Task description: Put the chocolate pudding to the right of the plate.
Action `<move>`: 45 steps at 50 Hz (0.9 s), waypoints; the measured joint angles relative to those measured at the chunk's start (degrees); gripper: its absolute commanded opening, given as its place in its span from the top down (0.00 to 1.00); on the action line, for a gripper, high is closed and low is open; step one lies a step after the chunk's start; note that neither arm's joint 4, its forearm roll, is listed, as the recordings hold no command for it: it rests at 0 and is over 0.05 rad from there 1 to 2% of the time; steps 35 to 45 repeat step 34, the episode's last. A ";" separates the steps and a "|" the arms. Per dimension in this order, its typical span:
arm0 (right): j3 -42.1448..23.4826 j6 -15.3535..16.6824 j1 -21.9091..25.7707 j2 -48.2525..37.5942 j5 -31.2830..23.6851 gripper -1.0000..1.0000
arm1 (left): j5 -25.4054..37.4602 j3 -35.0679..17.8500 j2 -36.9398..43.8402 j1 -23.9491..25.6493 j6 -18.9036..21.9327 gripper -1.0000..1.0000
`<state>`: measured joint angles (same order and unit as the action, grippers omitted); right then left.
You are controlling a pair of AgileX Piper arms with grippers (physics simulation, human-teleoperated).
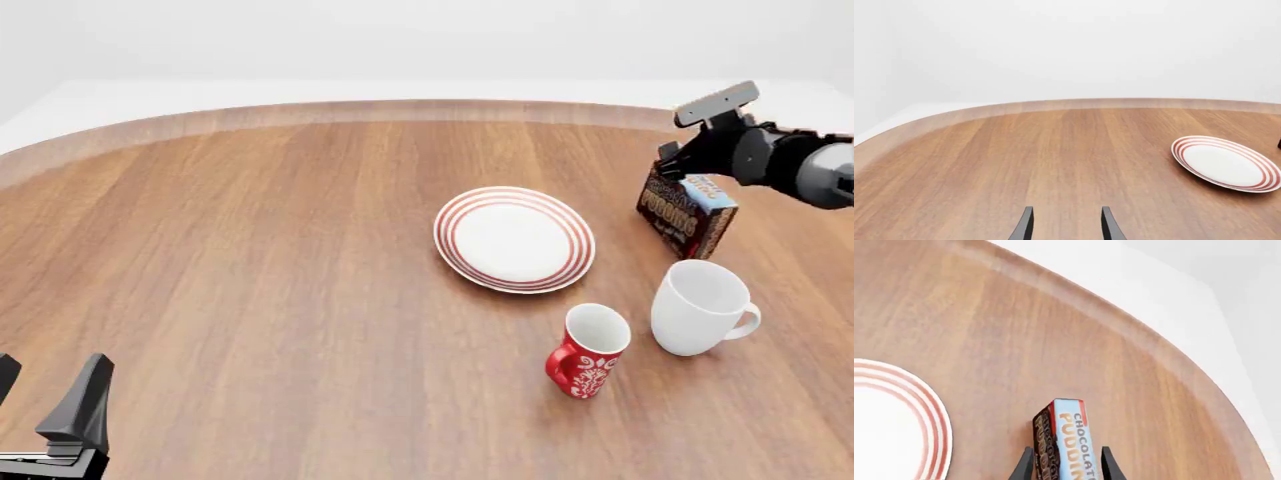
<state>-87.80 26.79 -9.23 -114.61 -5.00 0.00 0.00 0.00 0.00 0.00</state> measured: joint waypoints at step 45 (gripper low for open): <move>-64.75 -8.00 9.61 36.21 -39.17 0.00 | 0.00 0.00 0.00 0.00 0.00 0.00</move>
